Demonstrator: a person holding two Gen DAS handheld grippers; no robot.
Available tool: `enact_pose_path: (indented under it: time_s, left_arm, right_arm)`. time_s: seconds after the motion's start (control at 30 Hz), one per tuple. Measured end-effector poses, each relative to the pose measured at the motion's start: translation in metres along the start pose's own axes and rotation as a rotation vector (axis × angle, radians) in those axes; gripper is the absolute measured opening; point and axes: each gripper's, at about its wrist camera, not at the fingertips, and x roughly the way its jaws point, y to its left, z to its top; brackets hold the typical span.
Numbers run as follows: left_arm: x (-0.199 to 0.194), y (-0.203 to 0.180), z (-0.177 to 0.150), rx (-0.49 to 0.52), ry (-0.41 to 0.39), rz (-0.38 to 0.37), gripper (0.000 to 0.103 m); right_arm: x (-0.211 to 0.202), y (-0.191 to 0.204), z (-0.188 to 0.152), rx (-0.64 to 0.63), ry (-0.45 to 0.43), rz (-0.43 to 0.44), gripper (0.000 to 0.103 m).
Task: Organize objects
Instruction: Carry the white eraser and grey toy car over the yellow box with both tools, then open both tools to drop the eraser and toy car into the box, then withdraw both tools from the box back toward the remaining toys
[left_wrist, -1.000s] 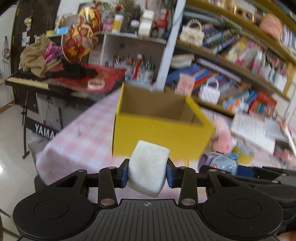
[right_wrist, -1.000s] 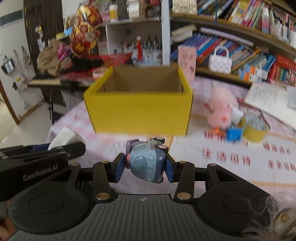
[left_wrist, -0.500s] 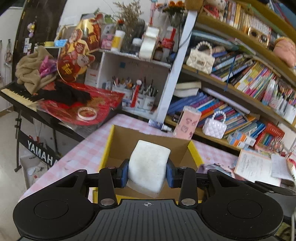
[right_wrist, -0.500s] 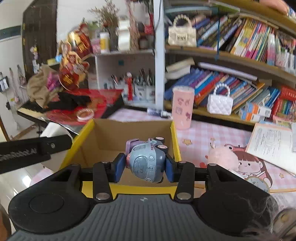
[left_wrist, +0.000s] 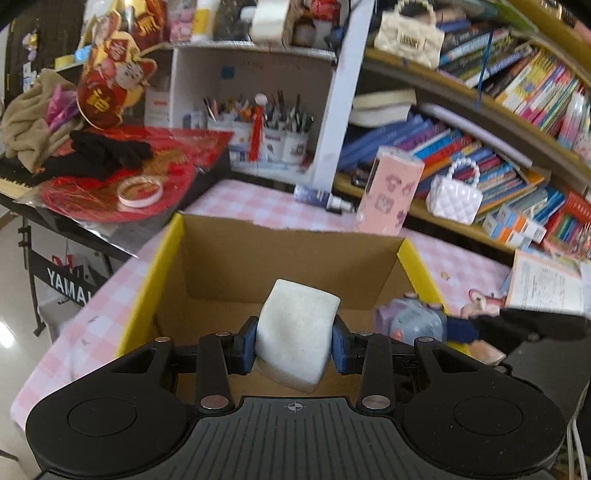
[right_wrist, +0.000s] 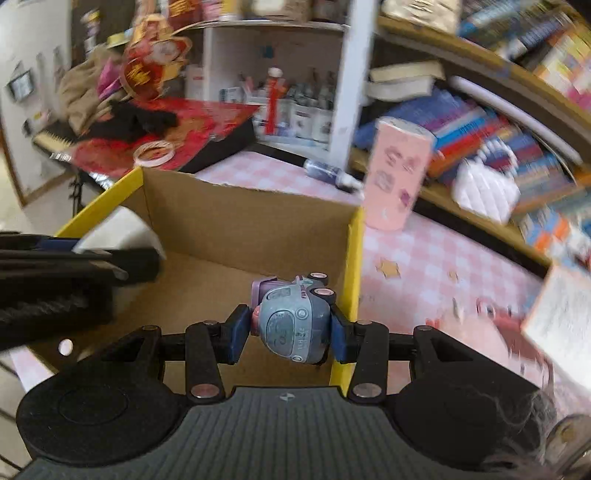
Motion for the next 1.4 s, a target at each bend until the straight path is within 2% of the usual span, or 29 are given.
enact_pose_path:
  time_s: [0.3, 0.53, 0.63, 0.7, 0.73, 0.9, 1.07, 1.33, 1.4]
  left_arm:
    - [0.027, -0.005, -0.004, 0.037, 0.079, 0.047, 0.038]
    - [0.033, -0.002, -0.008, 0.036, 0.097, 0.074, 0.040]
    - [0.029, -0.001, -0.008, 0.035, 0.072, 0.091, 0.050]
    - [0.022, 0.000, -0.007, 0.039, 0.039, 0.109, 0.073]
    - [0.017, -0.001, -0.007, 0.041, 0.014, 0.117, 0.075]
    - [-0.010, -0.002, -0.004, 0.030, -0.066, 0.102, 0.076]
    - [-0.046, -0.002, -0.007, 0.050, -0.163, 0.075, 0.077]
    - [-0.098, 0.012, -0.023, 0.069, -0.209, 0.077, 0.077]
    - [-0.113, 0.018, -0.033, 0.055, -0.221, 0.084, 0.081]
  right_arm:
    - [0.028, 0.013, 0.004, -0.208, 0.081, 0.073, 0.043]
    - [0.033, 0.021, 0.001, -0.285, 0.109, 0.100, 0.043]
    - [0.033, 0.022, 0.001, -0.285, 0.109, 0.098, 0.044]
    - [0.029, 0.022, 0.001, -0.278, 0.081, 0.089, 0.056]
    - [0.026, 0.021, 0.001, -0.272, 0.067, 0.087, 0.061]
    - [0.012, 0.019, -0.001, -0.245, 0.040, 0.081, 0.061]
    - [-0.028, 0.015, -0.009, -0.187, -0.038, 0.041, 0.060]
    - [-0.094, 0.024, -0.031, -0.126, -0.160, -0.058, 0.060]
    - [-0.110, 0.028, -0.039, -0.113, -0.189, -0.089, 0.060]
